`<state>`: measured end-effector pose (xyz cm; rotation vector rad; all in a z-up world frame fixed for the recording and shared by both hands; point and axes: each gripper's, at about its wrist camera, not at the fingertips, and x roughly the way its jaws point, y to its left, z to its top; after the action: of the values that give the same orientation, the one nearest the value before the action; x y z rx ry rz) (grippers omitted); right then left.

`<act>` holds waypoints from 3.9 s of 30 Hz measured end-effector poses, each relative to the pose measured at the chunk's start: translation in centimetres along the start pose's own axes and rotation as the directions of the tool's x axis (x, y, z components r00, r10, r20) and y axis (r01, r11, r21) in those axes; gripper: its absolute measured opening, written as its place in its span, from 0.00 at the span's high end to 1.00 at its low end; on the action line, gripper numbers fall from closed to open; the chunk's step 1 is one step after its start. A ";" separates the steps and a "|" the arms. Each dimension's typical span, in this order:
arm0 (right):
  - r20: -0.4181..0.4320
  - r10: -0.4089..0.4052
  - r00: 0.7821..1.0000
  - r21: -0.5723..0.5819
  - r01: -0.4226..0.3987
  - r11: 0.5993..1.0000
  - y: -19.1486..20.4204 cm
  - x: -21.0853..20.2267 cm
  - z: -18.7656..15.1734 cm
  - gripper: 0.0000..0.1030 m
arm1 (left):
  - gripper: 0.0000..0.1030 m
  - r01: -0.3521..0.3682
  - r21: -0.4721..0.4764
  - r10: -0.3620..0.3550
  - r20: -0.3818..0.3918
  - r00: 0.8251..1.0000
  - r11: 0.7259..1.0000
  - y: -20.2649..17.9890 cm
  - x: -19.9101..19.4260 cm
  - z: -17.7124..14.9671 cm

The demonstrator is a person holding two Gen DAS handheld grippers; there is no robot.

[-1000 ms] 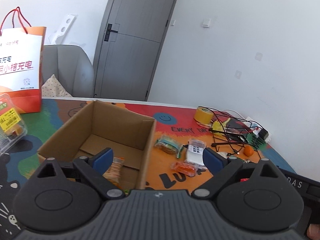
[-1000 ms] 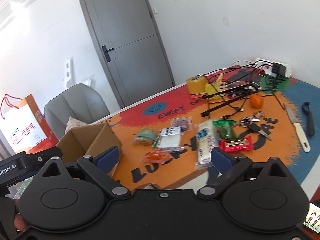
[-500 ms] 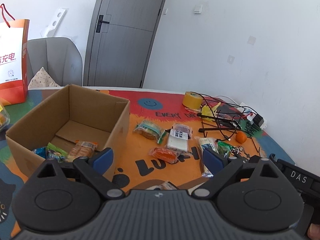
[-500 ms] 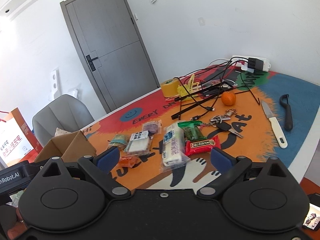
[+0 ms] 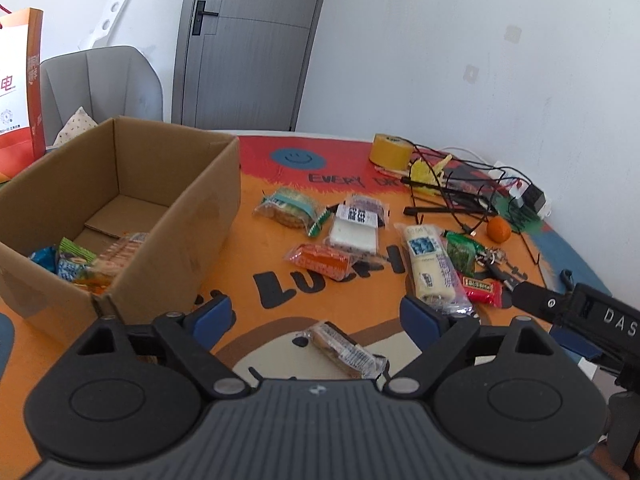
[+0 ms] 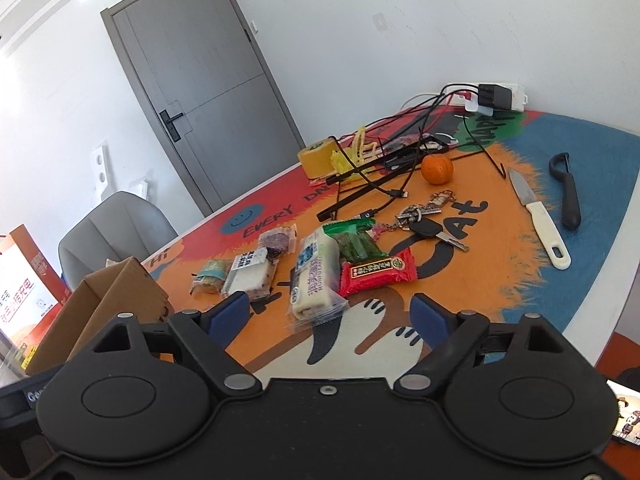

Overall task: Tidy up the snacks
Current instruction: 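Lower the left gripper onto the small clear snack packet and grasp it, then carry the clear packet into the box while the right grasps the red pastry packet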

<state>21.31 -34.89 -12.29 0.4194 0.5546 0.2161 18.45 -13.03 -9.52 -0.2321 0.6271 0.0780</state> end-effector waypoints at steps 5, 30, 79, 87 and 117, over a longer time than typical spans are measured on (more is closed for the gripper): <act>-0.017 -0.009 1.000 0.033 0.009 0.999 -1.2 1.1 -0.1 0.25 | 0.25 0.005 -0.004 -0.005 -0.056 0.998 1.000 -0.4 1.7 -0.8; -0.037 -0.014 0.999 0.040 0.016 0.999 -3.2 5.6 1.2 0.42 | 0.83 0.028 -0.022 -0.030 -0.120 0.992 0.999 -1.2 6.7 -0.8; -0.050 -0.010 0.999 -0.069 0.006 0.998 1.9 4.8 2.2 0.78 | 0.83 0.089 -0.065 -0.084 0.070 0.994 0.994 2.6 -0.2 3.7; -0.030 0.040 0.999 -0.092 -0.043 0.995 4.6 3.6 2.2 0.78 | 0.83 0.076 -0.077 -0.066 0.122 0.990 0.994 4.1 -2.3 4.7; -0.048 0.207 0.977 -0.209 -0.212 0.955 16.8 3.8 1.4 0.78 | 0.83 -0.010 -0.188 0.039 0.152 0.988 0.982 15.3 -3.9 7.1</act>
<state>23.79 -19.11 -5.56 0.2667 0.5057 0.4816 17.22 3.48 -4.58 -0.3958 0.4676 0.1772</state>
